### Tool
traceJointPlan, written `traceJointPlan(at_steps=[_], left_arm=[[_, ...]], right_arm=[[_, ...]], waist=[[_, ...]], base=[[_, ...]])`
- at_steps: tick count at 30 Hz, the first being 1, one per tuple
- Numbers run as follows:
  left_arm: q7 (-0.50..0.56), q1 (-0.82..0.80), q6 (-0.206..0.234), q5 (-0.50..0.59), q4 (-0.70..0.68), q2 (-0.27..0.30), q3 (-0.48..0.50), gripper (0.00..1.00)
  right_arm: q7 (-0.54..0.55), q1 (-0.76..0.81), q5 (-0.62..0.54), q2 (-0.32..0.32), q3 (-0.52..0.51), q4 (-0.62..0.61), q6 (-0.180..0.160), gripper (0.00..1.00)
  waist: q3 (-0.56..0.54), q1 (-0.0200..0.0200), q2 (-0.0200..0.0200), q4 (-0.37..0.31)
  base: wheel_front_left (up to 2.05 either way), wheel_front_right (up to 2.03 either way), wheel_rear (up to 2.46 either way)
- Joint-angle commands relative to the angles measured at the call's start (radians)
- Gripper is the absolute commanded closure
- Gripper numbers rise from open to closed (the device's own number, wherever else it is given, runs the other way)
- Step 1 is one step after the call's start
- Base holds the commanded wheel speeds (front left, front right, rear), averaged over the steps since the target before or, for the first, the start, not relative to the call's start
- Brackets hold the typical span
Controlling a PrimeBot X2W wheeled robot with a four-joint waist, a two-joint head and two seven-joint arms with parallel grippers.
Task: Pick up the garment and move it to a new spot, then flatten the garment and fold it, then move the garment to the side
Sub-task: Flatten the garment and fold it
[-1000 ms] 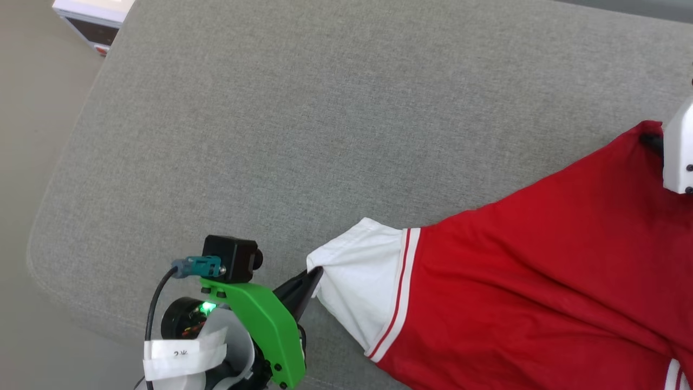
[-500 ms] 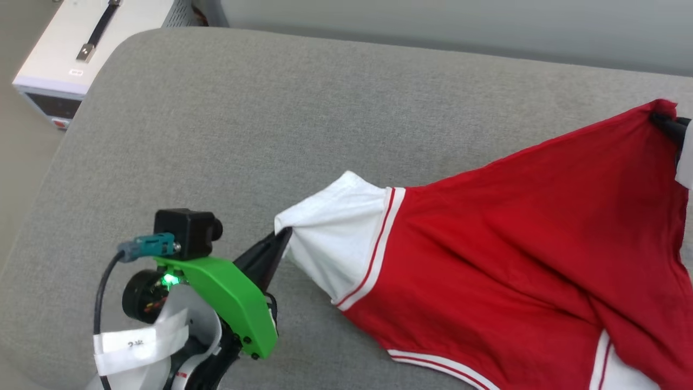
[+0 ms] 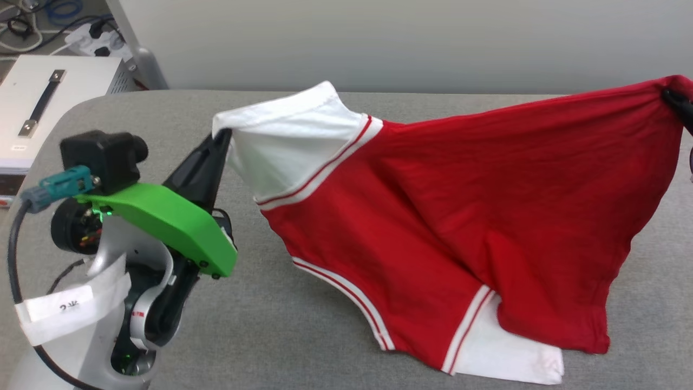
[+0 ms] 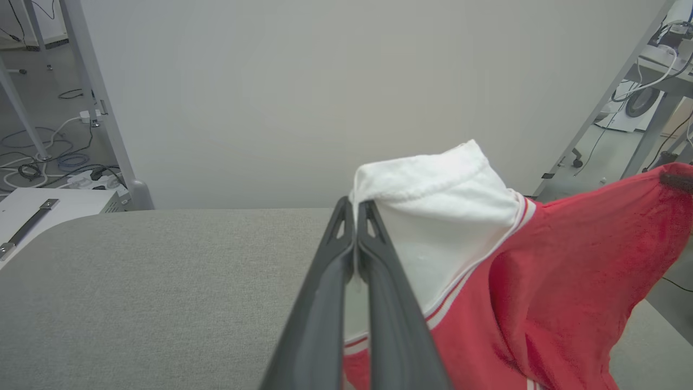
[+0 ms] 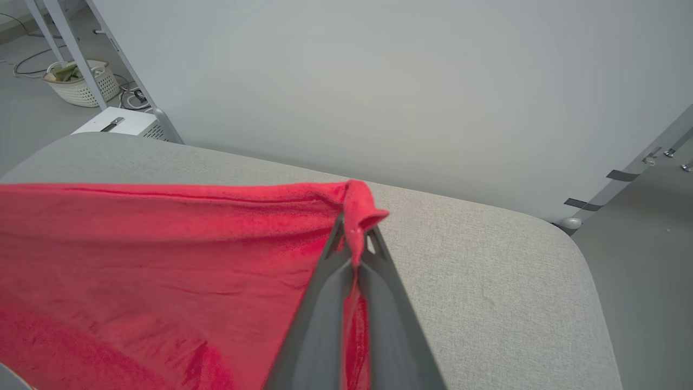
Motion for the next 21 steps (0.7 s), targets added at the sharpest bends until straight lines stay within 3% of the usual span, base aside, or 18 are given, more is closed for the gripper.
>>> traceJointPlan(at_steps=[1, 12, 21], left_arm=[[-0.014, -0.037, 0.01, 0.016, -0.002, 0.007, 0.016, 1.0], [-0.098, -0.195, 0.028, 0.1, 0.008, 0.011, 0.062, 1.0], [-0.137, -0.359, -0.009, 0.15, 0.019, 0.048, 0.08, 1.0]], right_arm=[[-0.007, 0.021, -0.009, 0.006, -0.014, -0.026, -0.001, 1.0], [-0.008, 0.079, -0.041, 0.05, -0.113, -0.193, -0.001, 1.0], [-0.028, 0.04, -0.071, 0.075, -0.155, -0.267, -0.001, 1.0]], waist=[[-0.043, 0.0, 0.0, -0.047], [-0.069, 0.0, 0.0, -0.091], [-0.011, 0.0, 0.0, -0.098]], base=[[0.0, 0.0, 0.0], [0.0, 0.0, 0.0], [0.0, 0.0, 0.0]])
